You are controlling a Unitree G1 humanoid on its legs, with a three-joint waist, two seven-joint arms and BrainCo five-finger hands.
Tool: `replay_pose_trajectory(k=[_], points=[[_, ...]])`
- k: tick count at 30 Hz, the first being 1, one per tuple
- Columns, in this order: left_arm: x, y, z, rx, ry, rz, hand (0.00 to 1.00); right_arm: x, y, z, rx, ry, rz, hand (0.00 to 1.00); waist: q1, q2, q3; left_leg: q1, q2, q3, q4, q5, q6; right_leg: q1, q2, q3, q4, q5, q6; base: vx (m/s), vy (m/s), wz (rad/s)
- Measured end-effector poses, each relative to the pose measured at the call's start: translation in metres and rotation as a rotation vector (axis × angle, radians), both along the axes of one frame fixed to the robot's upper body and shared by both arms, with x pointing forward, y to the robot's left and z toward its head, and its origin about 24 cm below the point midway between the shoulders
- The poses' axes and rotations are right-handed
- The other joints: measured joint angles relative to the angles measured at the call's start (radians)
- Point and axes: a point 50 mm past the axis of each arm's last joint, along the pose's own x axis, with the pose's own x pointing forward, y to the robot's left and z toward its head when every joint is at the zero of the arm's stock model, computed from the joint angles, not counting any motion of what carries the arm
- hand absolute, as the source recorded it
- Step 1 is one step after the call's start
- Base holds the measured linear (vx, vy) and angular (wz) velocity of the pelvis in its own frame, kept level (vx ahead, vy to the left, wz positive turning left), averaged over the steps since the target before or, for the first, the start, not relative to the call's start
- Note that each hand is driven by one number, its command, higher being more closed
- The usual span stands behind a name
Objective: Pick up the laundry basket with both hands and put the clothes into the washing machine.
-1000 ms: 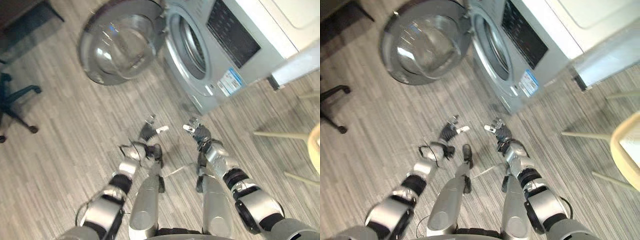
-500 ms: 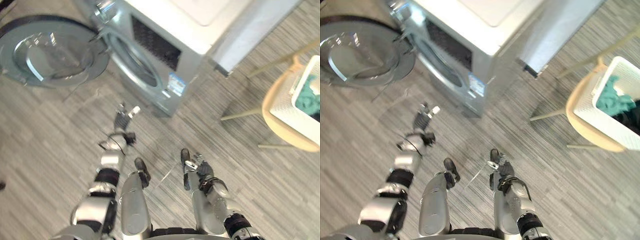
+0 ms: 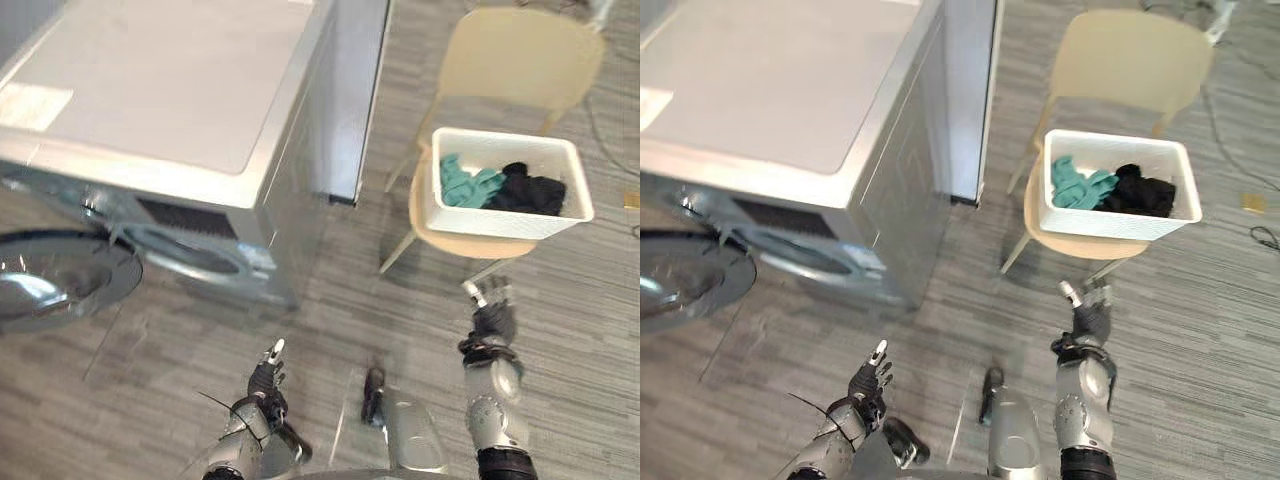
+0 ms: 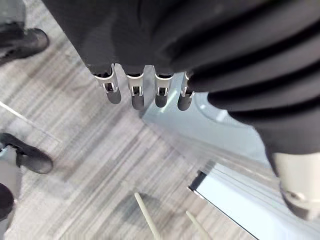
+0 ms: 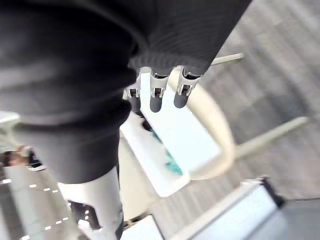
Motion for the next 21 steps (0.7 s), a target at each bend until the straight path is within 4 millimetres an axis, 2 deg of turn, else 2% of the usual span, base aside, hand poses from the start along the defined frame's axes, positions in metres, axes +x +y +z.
replay_pose_trajectory(k=[1,3,4,5,6,7,8,9,10,11,12,14,15,17,18,20,21], points=[[0.0,0.002,-0.001,0.006,0.006,0.004,0.0,0.003,0.001,0.006,-0.022,-0.016,0.0,0.0,0.008,-0.001,-0.004,0.015,0.012,0.004,0.004,0.002,-0.001,0.0,0.006,-0.003,0.01,0.0,0.005,0.09,-0.2,-0.67],[-0.005,0.007,-0.006,0.002,0.036,0.056,0.0,0.004,0.004,0.028,-0.101,-0.087,-0.006,0.0,0.006,0.025,-0.042,0.033,0.093,-0.002,0.061,0.016,-0.018,0.027,0.098,0.016,-0.018,-0.003,-0.048,0.16,-0.304,-0.62],[-0.008,0.009,-0.007,0.002,0.044,0.072,0.0,0.005,0.006,0.034,-0.12,-0.104,-0.001,0.0,0.01,0.028,-0.044,0.041,0.119,-0.003,0.087,0.024,-0.014,0.036,0.12,0.031,-0.022,-0.009,-0.059,0.21,-0.335,-0.87],[-0.015,0.012,-0.011,0.004,0.07,0.107,0.0,0.007,0.01,0.041,-0.145,-0.129,0.008,0.0,0.021,0.027,-0.045,0.056,0.17,-0.003,0.162,0.057,0.035,0.059,0.16,0.058,-0.032,-0.014,-0.084,0.18,-0.289,-0.85],[-0.017,0.013,-0.012,0.003,0.077,0.114,0.0,0.007,0.011,0.044,-0.154,-0.14,0.007,0.0,0.03,0.024,-0.047,0.059,0.2,-0.006,0.214,0.087,0.082,0.076,0.18,0.074,-0.046,-0.014,-0.093,0.17,-0.327,-1.0],[-0.023,0.016,-0.014,0.01,0.091,0.121,0.0,0.006,0.011,0.05,-0.172,-0.16,0.002,0.0,0.039,0.023,-0.047,0.027,0.26,-0.055,0.339,0.174,0.229,0.128,0.221,0.105,-0.099,-0.009,-0.113,0.16,-0.32,-0.89],[-0.028,0.013,-0.016,0.003,0.105,0.125,0.0,0.007,0.012,0.059,-0.216,-0.188,0.005,0.0,0.049,0.028,-0.049,-0.049,0.265,-0.199,0.453,0.168,0.267,0.169,0.246,0.136,-0.145,-0.002,-0.127,0.15,-0.286,-0.88],[-0.03,0.011,-0.016,-0.005,0.106,0.127,0.0,0.008,0.011,0.064,-0.237,-0.201,0.0,0.0,0.056,0.028,-0.05,-0.091,0.233,-0.282,0.492,0.134,0.228,0.181,0.249,0.156,-0.16,0.0,-0.131,0.15,-0.189,-0.92],[-0.033,0.005,-0.017,-0.02,0.11,0.133,0.0,0.011,0.009,0.072,-0.287,-0.225,-0.011,0.0,0.068,0.027,-0.05,-0.168,0.141,-0.414,0.533,0.077,0.175,0.199,0.252,0.192,-0.188,0.003,-0.135,0.16,-0.105,-0.93],[-0.035,0.003,-0.017,-0.027,0.109,0.139,0.0,0.014,0.008,0.079,-0.315,-0.244,-0.011,0.0,0.075,0.033,-0.052,-0.221,0.06,-0.482,0.525,0.032,0.165,0.222,0.261,0.217,-0.213,0.006,-0.139,0.21,-0.082,-1.0],[-0.034,0.004,-0.017,-0.023,0.103,0.142,0.0,0.015,0.007,0.082,-0.343,-0.25,-0.016,0.0,0.091,0.036,-0.054,-0.247,-0.019,-0.504,0.466,-0.003,0.138,0.248,0.265,0.239,-0.231,0.006,-0.14,0.19,-0.043,-0.7],[-0.035,0.005,-0.017,-0.016,0.099,0.144,0.0,0.016,0.007,0.085,-0.364,-0.26,-0.015,0.0,0.098,0.041,-0.058,-0.269,-0.11,-0.498,0.362,-0.021,0.124,0.28,0.268,0.259,-0.257,0.006,-0.14,0.22,0.014,-0.44],[-0.037,0.006,-0.017,-0.008,0.102,0.141,0.0,0.017,0.005,0.088,-0.375,-0.268,-0.017,0.0,0.107,0.052,-0.064,-0.306,-0.183,-0.495,0.26,-0.019,0.123,0.302,0.276,0.277,-0.28,0.006,-0.137,0.28,0.072,-0.43],[-0.037,0.009,-0.016,-0.007,0.098,0.171,0.0,0.018,0.006,0.09,-0.394,-0.269,-0.023,0.0,0.127,0.063,-0.072,-0.305,-0.232,-0.496,0.125,-0.001,0.11,0.313,0.29,0.31,-0.293,0.004,-0.122,0.25,0.091,-0.65],[-0.044,0.01,-0.019,-0.007,0.117,0.182,0.0,0.019,0.009,0.091,-0.41,-0.268,-0.022,0.0,0.148,0.078,-0.085,-0.29,-0.242,-0.505,0.039,0.055,0.208,0.317,0.311,0.347,-0.278,-0.027,-0.095,0.27,0.107,-0.67],[-0.045,0.017,-0.019,0.009,0.123,0.201,0.0,0.019,0.015,0.086,-0.413,-0.243,-0.015,0.0,0.14,0.037,-0.093,-0.263,-0.273,-0.501,0.03,0.038,0.212,0.319,0.276,0.348,-0.22,-0.075,-0.067,0.32,0.094,-0.14],[-0.043,0.021,-0.02,0.024,0.128,0.2,0.0,0.02,0.019,0.084,-0.416,-0.23,0.007,0.0,0.143,0.024,-0.093,-0.227,-0.283,-0.498,0.025,0.006,0.202,0.268,0.248,0.347,-0.046,-0.109,0.0,0.29,0.056,0.09]])
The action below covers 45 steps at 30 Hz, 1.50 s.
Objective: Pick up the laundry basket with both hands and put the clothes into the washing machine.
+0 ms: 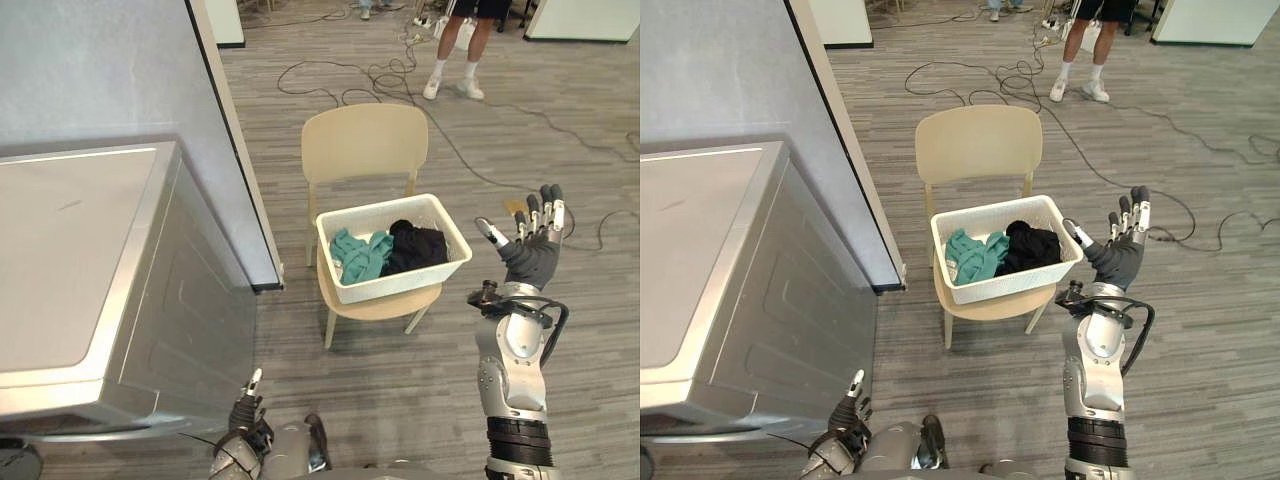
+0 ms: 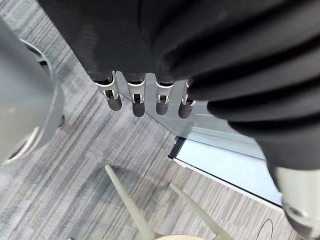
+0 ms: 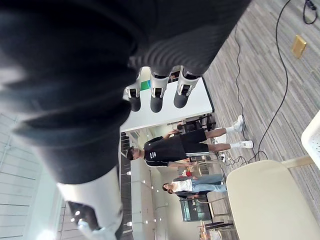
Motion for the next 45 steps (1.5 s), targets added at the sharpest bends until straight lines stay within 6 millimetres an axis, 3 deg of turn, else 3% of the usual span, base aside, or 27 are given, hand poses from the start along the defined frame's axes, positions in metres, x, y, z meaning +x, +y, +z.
replay_pose_trajectory(k=[1,2,4,5,6,9,10,12,13,14,15,16,20,23,26,30,32,35,39,42,45], points=[[0.0,0.0,0.0,0.001,0.002,-0.002,0.0,0.0,0.001,0.0,-0.005,0.006,0.007,0.0,0.0,0.0,0.0,0.008,0.0,-0.001,0.0,-0.005,-0.001,-0.015,-0.009,0.001,0.048,-0.003,0.025,0.28,0.057,0.04],[-0.003,0.0,-0.001,0.01,0.011,-0.016,0.0,0.001,0.007,-0.003,-0.031,0.026,0.033,0.0,-0.001,-0.004,0.0,0.045,-0.005,-0.01,-0.003,-0.017,0.004,-0.072,-0.036,0.008,0.215,-0.003,0.125,0.27,0.039,0.29],[-0.004,0.001,-0.002,0.03,0.026,-0.056,0.0,0.0,0.016,-0.013,-0.069,0.077,0.069,0.0,-0.009,-0.024,-0.011,0.102,-0.031,-0.037,-0.035,-0.023,0.007,-0.111,-0.097,-0.008,0.347,-0.018,0.103,0.3,0.007,0.59],[-0.004,0.004,-0.002,0.054,0.027,-0.08,0.0,0.0,0.021,-0.02,-0.098,0.116,0.101,0.0,-0.025,-0.031,-0.025,0.111,-0.044,-0.07,-0.051,-0.022,0.006,-0.14,-0.137,-0.017,0.346,-0.035,0.054,0.26,-0.065,0.86],[-0.001,0.006,-0.001,0.067,0.021,-0.087,0.0,0.0,0.025,-0.023,-0.133,0.144,0.121,0.0,-0.031,-0.049,-0.038,0.108,-0.047,-0.103,-0.055,-0.022,0.005,-0.167,-0.16,-0.001,0.297,-0.044,0.032,0.25,-0.085,0.87],[0.008,0.005,0.001,0.07,0.008,-0.097,0.0,0.001,0.026,-0.029,-0.194,0.187,0.141,0.0,-0.037,-0.053,-0.041,0.1,-0.046,-0.186,-0.055,-0.015,-0.015,-0.21,-0.166,0.101,0.173,-0.041,0.036,0.21,-0.138,0.9],[0.011,0.004,0.002,0.07,0.002,-0.104,0.0,0.003,0.024,-0.034,-0.233,0.225,0.142,0.0,-0.036,-0.052,-0.04,0.099,-0.047,-0.22,-0.053,-0.016,-0.036,-0.215,-0.166,0.152,0.102,-0.02,0.047,0.18,-0.207,0.88],[0.011,0.007,0.002,0.086,-0.002,-0.123,0.0,0.006,0.024,-0.042,-0.272,0.274,0.155,0.0,-0.024,-0.079,-0.049,0.095,-0.06,-0.249,-0.032,-0.028,-0.068,-0.212,-0.188,0.186,-0.01,0.095,0.063,0.15,-0.252,0.73],[0.009,0.013,0.002,0.103,0.006,-0.122,0.0,0.011,0.026,-0.047,-0.303,0.313,0.166,0.0,-0.024,-0.109,-0.046,0.092,-0.076,-0.273,-0.013,-0.043,-0.092,-0.21,-0.208,0.18,-0.045,0.172,0.103,0.13,-0.36,0.56],[0.006,0.012,-0.001,0.096,0.025,-0.12,0.0,0.015,0.023,-0.054,-0.347,0.361,0.17,0.0,-0.024,-0.084,-0.046,0.083,-0.048,-0.3,0.01,-0.05,-0.11,-0.199,-0.192,0.157,-0.039,0.169,0.1,0.11,-0.481,0.59],[0.002,0.005,-0.002,0.077,0.023,-0.118,0.0,0.018,0.015,-0.061,-0.419,0.426,0.161,0.0,-0.005,-0.051,-0.056,0.048,-0.007,-0.334,0.0,-0.052,-0.131,-0.194,-0.149,0.122,-0.076,0.171,0.074,0.06,-0.393,0.42],[0.002,0.003,-0.002,0.071,0.024,-0.117,0.0,0.019,0.011,-0.062,-0.441,0.446,0.15,0.0,-0.002,-0.043,-0.056,0.039,0.005,-0.347,-0.011,-0.042,-0.146,-0.194,-0.138,0.105,-0.088,0.173,0.066,0.03,-0.289,0.51],[0.004,-0.006,-0.002,0.041,0.008,-0.139,0.0,0.015,-0.018,-0.08,-0.488,0.585,0.04,0.0,-0.002,-0.039,-0.04,0.022,0.041,-0.436,-0.095,0.037,-0.191,-0.165,-0.113,-0.043,-0.115,0.169,0.017,0.04,-0.222,0.91],[0.008,-0.008,0.001,0.049,-0.008,-0.156,0.0,0.012,-0.032,-0.085,-0.511,0.642,-0.015,0.0,-0.002,-0.035,-0.022,0.009,0.076,-0.3,-0.132,0.069,-0.149,-0.144,-0.131,-0.116,-0.124,0.159,0.006,-0.02,-0.104,0.69],[0.008,-0.006,0.004,0.053,-0.031,-0.172,0.0,0.021,-0.033,-0.092,-0.566,0.714,-0.022,0.0,0.004,-0.03,0.007,0.007,0.063,-0.275,-0.171,0.106,-0.158,-0.152,-0.154,-0.124,-0.122,0.162,0.015,-0.03,0.041,0.24],[0.018,-0.004,0.013,0.063,-0.09,-0.179,0.0,0.05,-0.032,-0.09,-0.629,0.779,-0.023,0.0,0.007,-0.011,0.055,-0.043,0.041,-0.273,-0.173,0.129,-0.15,-0.197,-0.17,-0.122,-0.141,0.194,0.031,-0.04,0.081,0.04],[0.029,-0.005,0.024,0.058,-0.155,-0.181,0.0,0.072,-0.036,-0.079,-0.636,0.791,-0.042,0.0,0.027,0.006,0.109,-0.078,0.039,-0.266,-0.159,0.142,-0.151,-0.226,-0.17,-0.116,-0.158,0.221,0.031,-0.02,0.063,-0.08],[0.04,-0.005,0.035,-0.049,-0.238,-0.08,0.0,0.101,-0.039,-0.053,-0.593,0.772,-0.059,0.0,0.057,0.027,0.182,-0.112,0.038,-0.258,-0.167,0.162,-0.151,-0.269,-0.168,-0.106,-0.161,0.241,0.027,-0.06,0.033,-0.06],[0.043,-0.005,0.037,-0.127,-0.261,0.031,0.0,0.129,-0.032,-0.018,-0.572,0.742,-0.045,0.0,0.062,0.035,0.218,-0.131,0.043,-0.236,-0.214,0.201,-0.158,-0.308,-0.16,-0.093,-0.192,0.273,0.018,-0.04,0.01,-0.11],[0.047,-0.011,0.043,-0.143,-0.294,0.038,0.0,0.137,-0.037,0.002,-0.59,0.726,-0.065,0.0,0.063,0.041,0.249,-0.14,0.048,-0.215,-0.216,0.203,-0.159,-0.325,-0.155,-0.072,-0.2,0.289,0.017,-0.05,0.021,-0.19],[0.049,-0.013,0.044,-0.153,-0.3,0.043,0.0,0.14,-0.044,0.009,-0.631,0.743,-0.078,0.0,0.058,0.043,0.252,-0.168,0.051,-0.213,-0.218,0.212,-0.154,-0.348,-0.149,-0.071,-0.215,0.305,0.014,-0.03,0.015,-0.06]])
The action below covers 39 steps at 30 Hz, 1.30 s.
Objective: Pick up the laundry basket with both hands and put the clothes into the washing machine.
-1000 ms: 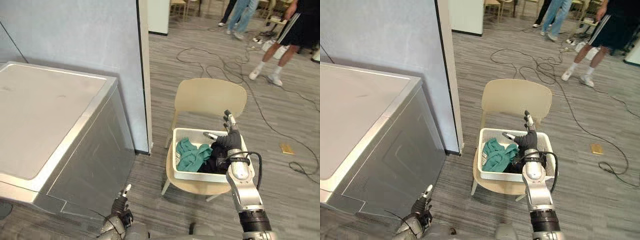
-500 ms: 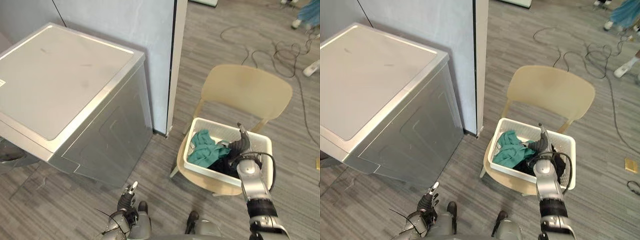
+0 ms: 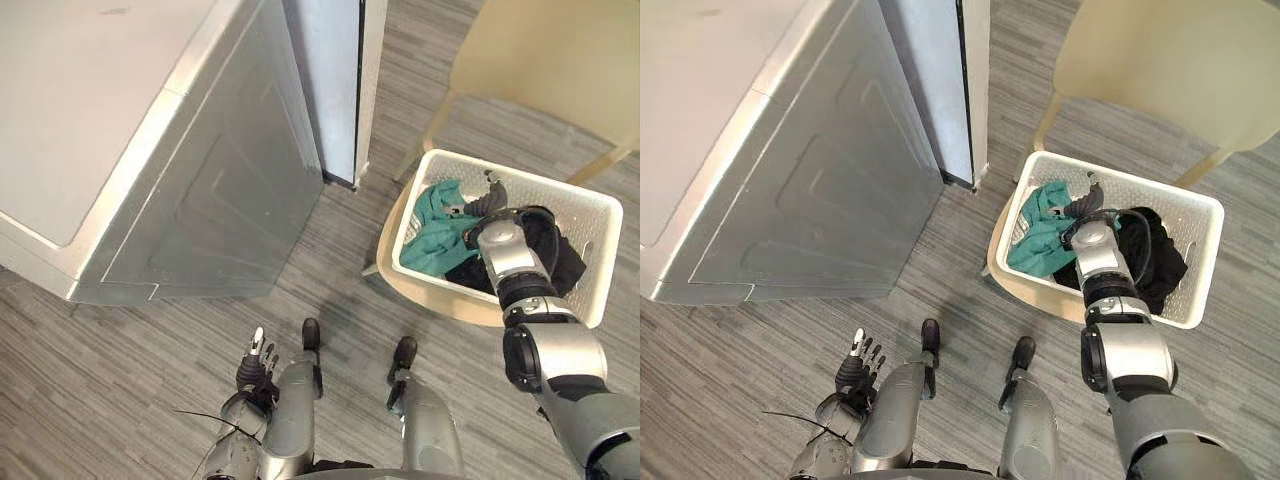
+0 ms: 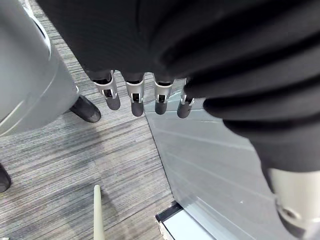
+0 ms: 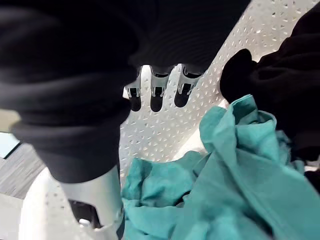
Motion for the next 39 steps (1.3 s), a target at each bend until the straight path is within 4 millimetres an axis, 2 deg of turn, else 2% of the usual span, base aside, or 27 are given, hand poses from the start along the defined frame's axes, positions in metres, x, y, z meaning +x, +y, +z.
replay_pose_trajectory(k=[4,9,12,16,21,24,25,32,39], points=[[0.003,-0.006,0.001,-0.016,-0.005,-0.014,0.0,0.001,-0.002,-0.003,-0.027,0.06,0.004,0.0,0.0,0.002,0.006,-0.005,0.003,-0.006,-0.036,0.028,-0.006,-0.011,0.007,-0.01,-0.011,0.009,-0.003,-0.01,-0.009,0.04],[0.019,-0.019,0.013,-0.042,-0.062,-0.051,0.0,0.008,0.0,0.008,-0.062,0.105,0.04,0.0,0.004,0.014,0.026,-0.018,0.005,-0.034,-0.102,0.08,-0.009,-0.023,0.017,-0.048,-0.035,0.023,-0.015,-0.04,-0.02,0.18],[0.027,-0.031,0.021,-0.085,-0.103,-0.071,0.0,0.009,-0.006,0.012,-0.099,0.142,0.044,0.0,0.031,0.032,0.036,-0.03,0.005,-0.042,-0.137,0.108,-0.012,-0.046,0.019,-0.056,-0.035,0.026,-0.018,-0.01,-0.022,0.09],[0.03,-0.032,0.022,-0.089,-0.109,-0.071,0.0,0.011,-0.003,0.017,-0.157,0.147,0.059,0.0,0.04,0.039,0.053,-0.045,0.006,-0.044,-0.139,0.11,-0.013,-0.058,0.023,-0.057,-0.043,0.033,-0.018,0.0,-0.005,-0.01],[0.047,-0.039,0.034,-0.106,-0.163,-0.08,0.0,0.015,-0.01,0.045,-0.216,0.101,0.037,0.0,0.055,0.048,0.073,-0.071,0.006,-0.041,-0.152,0.126,-0.009,-0.071,0.033,-0.055,-0.096,0.073,-0.019,0.0,0.0,-0.05],[0.05,-0.042,0.035,-0.126,-0.166,-0.077,0.0,0.015,-0.011,0.044,-0.329,0.134,0.035,0.0,0.058,0.047,0.074,-0.072,0.005,-0.048,-0.164,0.134,-0.009,-0.071,0.034,-0.061,-0.102,0.075,-0.018,-0.01,-0.003,0.05],[0.049,-0.045,0.035,-0.13,-0.165,-0.086,0.0,0.014,-0.012,0.043,-0.354,0.146,0.035,1.0,0.059,0.047,0.074,-0.073,0.004,-0.051,-0.164,0.134,-0.009,-0.071,0.034,-0.062,-0.102,0.075,-0.018,0.0,-0.008,0.06],[0.051,-0.053,0.039,-0.14,-0.181,-0.115,0.0,0.006,-0.031,0.033,-0.504,0.244,-0.001,1.0,0.063,0.056,0.078,-0.087,-0.003,-0.088,-0.174,0.15,-0.009,-0.06,0.035,-0.101,-0.119,0.079,-0.019,0.0,-0.005,0.14],[0.061,-0.054,0.047,-0.14,-0.215,-0.121,0.0,0.0,-0.037,0.017,-0.463,0.262,-0.026,1.0,0.07,0.056,0.078,-0.067,-0.009,-0.086,-0.205,0.168,-0.005,-0.046,0.035,-0.103,-0.133,0.087,-0.016,0.0,-0.001,0.02]])
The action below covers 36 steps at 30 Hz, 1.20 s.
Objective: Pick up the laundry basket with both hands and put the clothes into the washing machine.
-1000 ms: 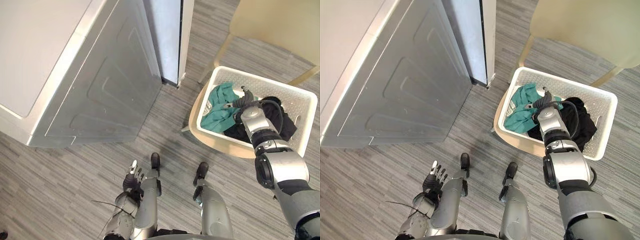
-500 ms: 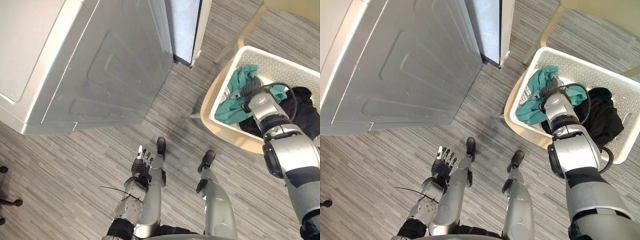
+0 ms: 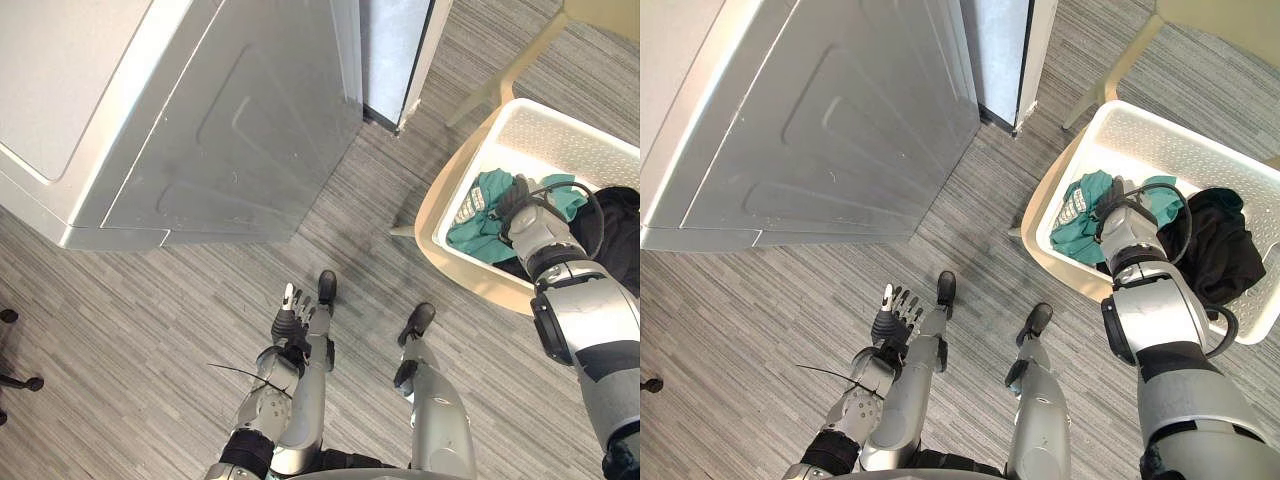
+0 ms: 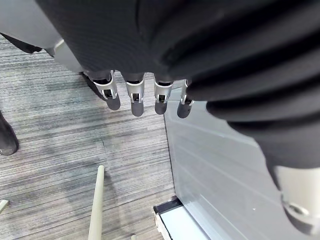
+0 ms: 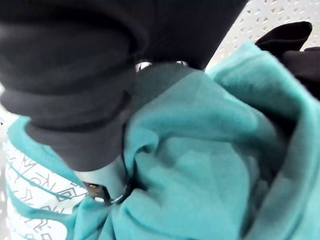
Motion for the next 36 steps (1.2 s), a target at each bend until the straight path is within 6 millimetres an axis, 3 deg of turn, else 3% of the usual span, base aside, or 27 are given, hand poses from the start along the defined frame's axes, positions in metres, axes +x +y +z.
replay_pose_trajectory(k=[4,9,14,16,19,21,31,36], points=[[0.001,0.001,0.001,0.0,-0.007,0.012,0.0,0.0,-0.003,0.004,0.14,-0.089,-0.048,1.0,-0.003,0.0,0.0,0.027,0.0,0.016,-0.013,0.001,-0.001,0.021,0.002,0.012,-0.021,0.013,0.0,0.01,0.001,-0.1],[0.003,0.004,0.008,0.007,-0.034,0.033,0.0,0.002,-0.001,0.032,0.311,-0.348,-0.055,1.0,-0.05,-0.001,0.0,0.083,0.001,0.026,-0.03,0.003,0.001,0.07,0.002,0.02,-0.039,0.02,0.001,0.0,-0.001,-0.06],[0.006,0.005,0.014,0.008,-0.064,0.036,0.0,-0.005,0.0,0.061,0.374,-0.572,-0.036,1.0,-0.076,-0.003,-0.001,0.13,0.001,0.03,-0.039,0.004,0.001,0.109,0.003,0.021,-0.04,0.02,0.002,0.01,-0.005,-0.02],[0.006,0.008,0.015,0.019,-0.073,0.035,0.0,-0.011,-0.001,0.068,0.384,-0.652,-0.034,1.0,-0.081,-0.011,-0.013,0.145,0.002,0.034,-0.04,0.003,0.001,0.123,0.004,0.022,-0.04,0.018,0.003,0.0,0.0,0.0],[0.003,0.017,0.011,0.054,-0.058,0.034,0.0,-0.016,0.012,0.073,0.418,-0.731,0.01,1.0,-0.103,-0.045,-0.045,0.167,0.002,0.046,-0.05,0.003,0.001,0.137,0.004,0.029,-0.04,0.016,0.005,0.01,-0.004,-0.05],[-0.004,0.021,0.005,0.076,-0.035,0.027,0.0,-0.026,0.02,0.058,0.432,-0.746,0.026,1.0,-0.106,-0.073,-0.099,0.189,0.0,0.056,-0.057,0.0,0.004,0.149,0.003,0.047,-0.037,0.008,0.014,0.06,-0.005,-0.09],[-0.029,0.025,-0.01,0.215,-0.007,-0.083,0.0,-0.058,0.024,0.013,0.42,-0.715,0.037,1.0,-0.128,-0.107,-0.236,0.282,0.0,0.08,-0.058,-0.025,0.003,0.204,-0.003,0.064,0.019,-0.041,0.022,0.04,-0.004,-0.06],[-0.022,0.022,0.021,0.344,-0.165,-0.126,0.0,-0.083,0.036,0.008,0.454,-0.775,0.102,1.0,-0.143,-0.11,-0.298,0.314,0.0,0.094,-0.059,-0.048,0.0,0.228,-0.002,0.075,0.016,-0.056,0.029,0.01,0.008,-0.07]])
